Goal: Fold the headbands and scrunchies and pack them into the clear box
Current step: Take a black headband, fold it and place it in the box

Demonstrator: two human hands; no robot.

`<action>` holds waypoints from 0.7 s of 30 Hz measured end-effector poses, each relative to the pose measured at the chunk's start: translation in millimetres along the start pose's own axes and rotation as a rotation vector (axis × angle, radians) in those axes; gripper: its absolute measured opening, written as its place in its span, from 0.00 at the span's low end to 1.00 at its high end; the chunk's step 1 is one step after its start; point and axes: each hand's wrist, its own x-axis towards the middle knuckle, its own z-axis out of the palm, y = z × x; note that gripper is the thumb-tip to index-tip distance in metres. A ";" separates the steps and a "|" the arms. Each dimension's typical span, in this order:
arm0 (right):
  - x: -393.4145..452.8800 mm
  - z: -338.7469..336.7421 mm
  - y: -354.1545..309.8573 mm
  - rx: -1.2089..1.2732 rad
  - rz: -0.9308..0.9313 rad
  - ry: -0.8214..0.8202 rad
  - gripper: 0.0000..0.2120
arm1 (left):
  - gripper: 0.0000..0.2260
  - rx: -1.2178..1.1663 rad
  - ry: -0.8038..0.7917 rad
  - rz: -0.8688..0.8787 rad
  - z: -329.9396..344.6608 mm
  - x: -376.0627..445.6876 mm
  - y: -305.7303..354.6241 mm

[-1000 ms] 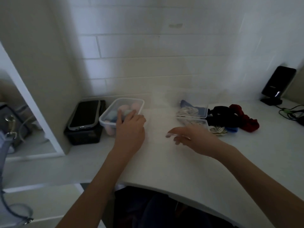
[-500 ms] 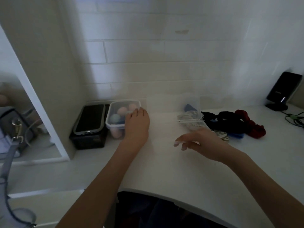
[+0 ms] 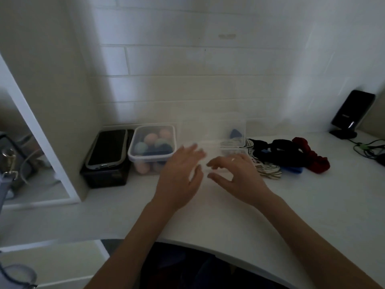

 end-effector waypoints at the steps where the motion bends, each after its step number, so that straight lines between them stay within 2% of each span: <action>1: -0.8 -1.7 1.7 0.083 0.031 0.111 0.13 | 0.13 0.033 -0.027 0.056 5.8 1.4 1.8; 3: -2.5 -11.1 15.5 0.120 0.147 0.357 0.12 | 0.10 0.058 -0.053 0.061 16.1 3.5 1.7; 5: -5.6 -21.1 40.7 -0.058 0.343 0.445 0.11 | 0.11 0.080 -0.075 -0.001 20.8 5.1 2.1; 8: -17.3 -20.1 73.2 -0.286 0.625 0.218 0.13 | 0.13 0.147 -0.044 -0.019 18.5 16.3 5.6; 10: -22.3 -13.1 80.9 -0.295 0.649 0.156 0.10 | 0.15 0.117 -0.088 -0.014 14.9 33.0 11.6; 12: -20.0 -11.7 81.6 -0.292 0.631 0.212 0.07 | 0.17 0.032 -0.203 -0.055 15.7 51.1 16.8; 14: -11.3 -13.6 80.3 -0.308 0.629 0.230 0.11 | 0.16 -0.047 -0.310 -0.083 20.3 66.3 18.4; 17: -1.5 -16.5 84.8 -0.405 0.682 0.139 0.18 | 0.14 -0.106 -0.409 -0.043 26.6 83.3 17.7; 19: 2.7 -17.4 90.2 -0.503 0.675 0.064 0.14 | 0.10 -0.215 -0.454 -0.071 30.1 92.4 17.0; 21: 9.8 -22.4 91.5 -0.520 0.637 0.125 0.09 | 0.07 -0.328 -0.469 -0.138 34.0 99.5 17.3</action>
